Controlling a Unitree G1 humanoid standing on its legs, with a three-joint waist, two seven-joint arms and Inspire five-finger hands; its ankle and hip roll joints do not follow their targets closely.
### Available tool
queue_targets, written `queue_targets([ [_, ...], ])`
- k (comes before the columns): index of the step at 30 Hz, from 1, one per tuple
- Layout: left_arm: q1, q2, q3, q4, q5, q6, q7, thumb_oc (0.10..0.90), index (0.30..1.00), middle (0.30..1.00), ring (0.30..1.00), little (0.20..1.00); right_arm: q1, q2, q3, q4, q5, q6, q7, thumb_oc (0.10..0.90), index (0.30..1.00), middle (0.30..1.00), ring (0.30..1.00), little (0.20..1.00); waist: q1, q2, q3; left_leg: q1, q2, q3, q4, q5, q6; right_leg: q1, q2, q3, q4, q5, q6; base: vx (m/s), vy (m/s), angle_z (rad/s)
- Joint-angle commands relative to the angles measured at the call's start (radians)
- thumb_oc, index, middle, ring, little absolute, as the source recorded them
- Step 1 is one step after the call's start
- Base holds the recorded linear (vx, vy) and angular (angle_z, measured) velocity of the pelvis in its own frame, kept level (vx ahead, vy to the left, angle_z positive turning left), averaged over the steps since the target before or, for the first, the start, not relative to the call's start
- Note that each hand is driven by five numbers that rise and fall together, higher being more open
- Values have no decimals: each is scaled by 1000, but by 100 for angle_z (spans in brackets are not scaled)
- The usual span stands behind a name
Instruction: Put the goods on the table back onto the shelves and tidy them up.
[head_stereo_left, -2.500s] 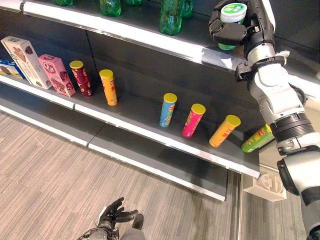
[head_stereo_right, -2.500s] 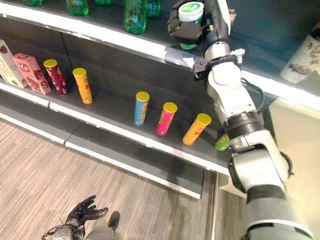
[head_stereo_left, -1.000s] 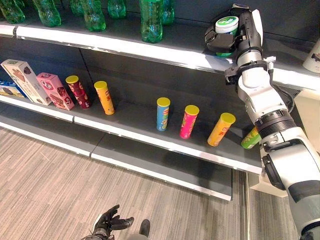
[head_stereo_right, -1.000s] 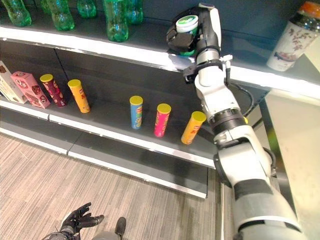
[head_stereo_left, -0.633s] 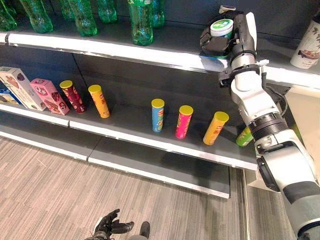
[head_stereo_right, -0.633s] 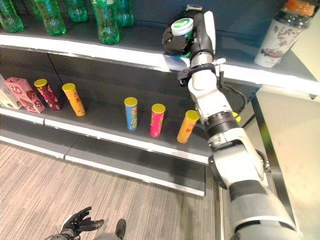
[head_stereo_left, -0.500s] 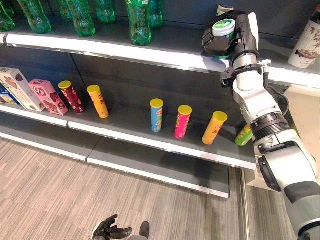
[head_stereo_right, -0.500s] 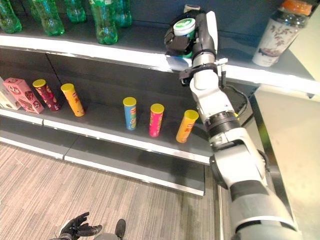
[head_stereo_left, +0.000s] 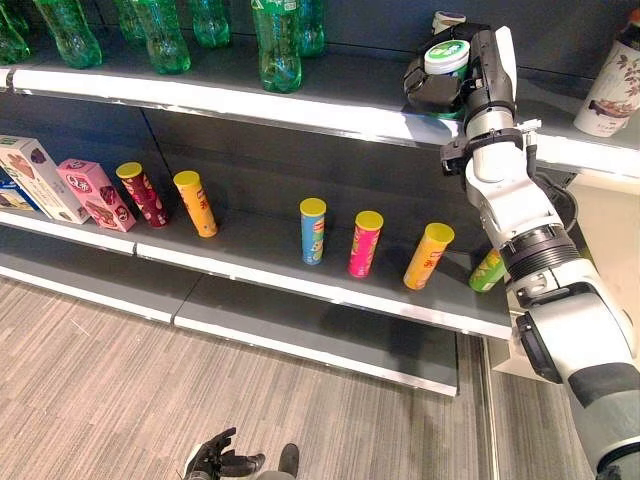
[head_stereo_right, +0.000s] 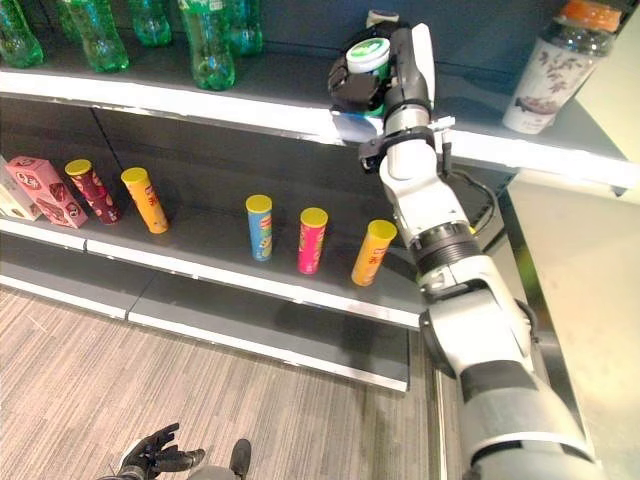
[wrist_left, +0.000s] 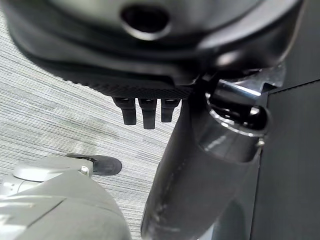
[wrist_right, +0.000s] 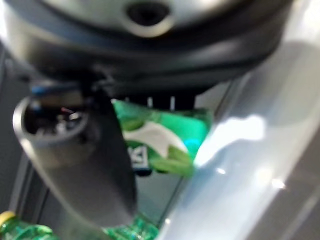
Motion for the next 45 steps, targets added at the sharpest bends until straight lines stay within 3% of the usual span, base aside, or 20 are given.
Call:
queue_targets([
  [1,-64,31,-3,43,16,-51,14,800,900,900,900,900,-99,-48,44,-19,-22,-64,-13,800,900,900,900,900,16,-17,-34,72,30,9,3,-117,-33,9,-26,-16,13,17,47,0,0,0],
  [20,-72,27,1,64,15,-49,21,800,900,900,900,900,-93,-32,33,-37,-24,-66,-28,800,900,900,900,900,5,-19,-34,80,31,17,3,-121,-33,12,-25,-10,13,16,45,0,0,0],
  [32,-80,16,2,49,14,-45,35,800,900,900,900,900,-16,-36,-23,-151,-129,-50,-98,800,900,900,900,900,-11,-13,-30,84,33,24,3,-125,-30,10,-25,-3,13,15,43,1,1,0],
  [33,-84,11,-2,40,19,-46,41,800,900,900,900,900,11,-43,-53,-180,-207,-39,-147,800,900,900,900,900,-12,-7,-28,86,31,23,3,-126,-29,13,-27,-5,13,14,43,11,9,-4],
  [37,-82,11,-2,35,27,-47,42,800,900,900,900,900,29,-57,-90,-181,-222,-34,-180,800,900,900,900,900,-9,-4,-27,86,29,18,3,-126,-28,17,-29,-10,13,12,44,1,1,1],
  [41,-83,13,5,25,25,-49,43,800,900,900,900,900,56,-66,-141,-200,-107,-70,-188,800,900,900,900,900,-3,-13,-28,84,28,16,3,-126,-28,18,-29,-18,13,12,46,0,0,0],
  [44,-84,9,6,38,20,-46,43,800,900,900,900,900,83,-58,-195,-204,80,-134,-167,800,900,900,900,900,0,-24,-31,86,28,13,3,-127,-30,21,-28,-21,13,10,45,5,2,1],
  [45,-78,6,11,47,13,-40,39,800,900,900,900,900,115,-56,-207,-227,206,-172,-123,800,900,900,900,900,2,-35,-32,85,29,14,3,-126,-30,19,-27,-21,13,12,45,0,0,0],
])
